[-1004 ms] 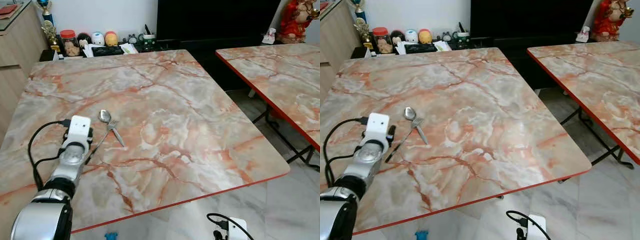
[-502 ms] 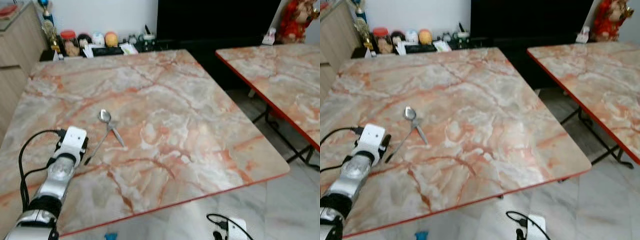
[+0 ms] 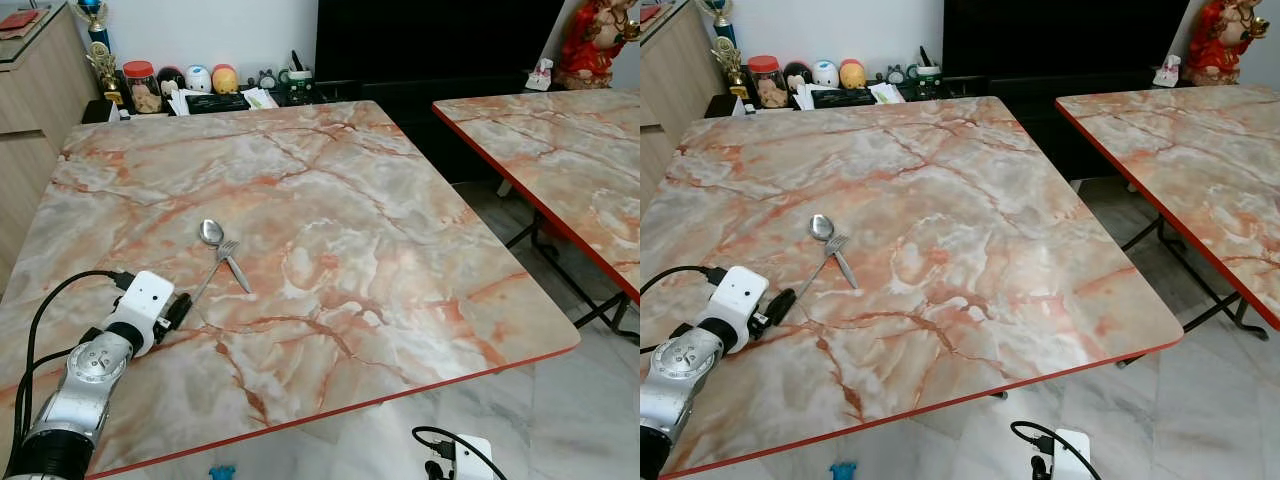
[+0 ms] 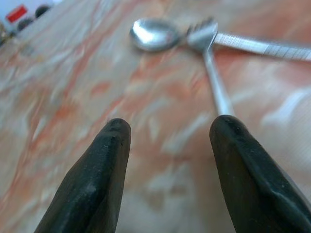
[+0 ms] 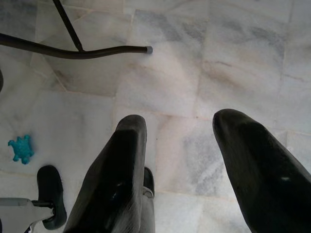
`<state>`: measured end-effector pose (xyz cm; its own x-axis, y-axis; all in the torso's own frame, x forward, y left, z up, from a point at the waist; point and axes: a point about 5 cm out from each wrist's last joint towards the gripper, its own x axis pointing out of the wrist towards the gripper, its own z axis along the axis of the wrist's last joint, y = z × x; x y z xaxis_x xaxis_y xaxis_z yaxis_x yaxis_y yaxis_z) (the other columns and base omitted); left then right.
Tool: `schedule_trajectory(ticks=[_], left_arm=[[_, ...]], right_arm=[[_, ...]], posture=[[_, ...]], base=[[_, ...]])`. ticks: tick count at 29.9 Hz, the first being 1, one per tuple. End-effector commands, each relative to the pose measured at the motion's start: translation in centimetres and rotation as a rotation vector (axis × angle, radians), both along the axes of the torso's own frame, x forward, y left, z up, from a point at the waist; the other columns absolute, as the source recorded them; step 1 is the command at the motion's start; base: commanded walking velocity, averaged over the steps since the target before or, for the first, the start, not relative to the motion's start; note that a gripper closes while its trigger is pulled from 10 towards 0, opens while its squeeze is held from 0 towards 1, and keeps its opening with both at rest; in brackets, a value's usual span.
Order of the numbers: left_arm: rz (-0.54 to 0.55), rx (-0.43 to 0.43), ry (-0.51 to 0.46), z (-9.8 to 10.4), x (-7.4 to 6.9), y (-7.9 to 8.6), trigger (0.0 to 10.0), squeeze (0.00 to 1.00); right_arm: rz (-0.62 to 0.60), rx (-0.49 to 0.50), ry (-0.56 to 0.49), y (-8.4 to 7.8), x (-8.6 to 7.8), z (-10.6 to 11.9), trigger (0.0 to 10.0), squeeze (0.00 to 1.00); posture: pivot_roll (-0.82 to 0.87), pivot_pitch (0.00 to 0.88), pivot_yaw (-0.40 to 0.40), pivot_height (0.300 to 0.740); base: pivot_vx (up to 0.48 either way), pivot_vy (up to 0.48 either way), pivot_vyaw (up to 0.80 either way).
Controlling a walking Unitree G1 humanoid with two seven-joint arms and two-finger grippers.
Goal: Setting the table
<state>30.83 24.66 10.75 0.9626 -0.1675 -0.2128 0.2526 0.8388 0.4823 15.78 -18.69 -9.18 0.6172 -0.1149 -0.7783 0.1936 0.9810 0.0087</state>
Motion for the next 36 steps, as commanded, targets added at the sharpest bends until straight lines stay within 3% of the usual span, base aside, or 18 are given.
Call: schedule_trajectory(ticks=[1, 7, 11, 13, 17, 36], left_arm=[[-0.048, -0.032, 0.001, 0.4, 0.0, -1.3, 10.0, 0.0], [-0.124, -0.089, -0.001, 1.1, 0.2, -3.4, 10.0, 0.0], [-0.089, -0.116, -0.041, 1.7, 0.4, -3.4, 10.0, 0.0], [0.059, -0.099, -0.115, 2.4, 0.9, -1.7, 10.0, 0.0], [0.18, -0.068, -0.145, 2.4, 0.8, 0.2, 10.0, 0.0], [0.202, -0.038, -0.072, -1.5, -2.0, 2.0, 10.0, 0.0]], right_arm=[[0.002, -0.003, 0.008, -0.1, 0.0, 0.0, 10.0, 0.0], [0.003, -0.002, 0.008, -0.1, 0.0, 0.0, 10.0, 0.0], [0.003, -0.002, 0.007, -0.1, 0.0, 0.0, 10.0, 0.0], [0.004, -0.004, 0.008, -0.1, 0.0, 0.0, 10.0, 0.0], [0.004, -0.004, 0.008, -0.1, 0.0, 0.0, 10.0, 0.0], [0.006, -0.006, 0.009, -0.3, 0.0, 0.0, 10.0, 0.0]], posture=[[0.12, 0.003, -0.075, 0.74], [0.12, 0.003, -0.077, 0.74], [0.12, 0.003, -0.077, 0.74], [0.12, 0.001, -0.077, 0.74], [0.11, 0.002, -0.076, 0.74], [0.11, 0.008, -0.08, 0.74]], base=[[0.0, 0.0, 0.0], [0.0, 0.0, 0.0], [0.0, 0.0, 0.0], [0.0, 0.0, 0.0], [0.0, 0.0, 0.0], [0.0, 0.0, 0.0]])
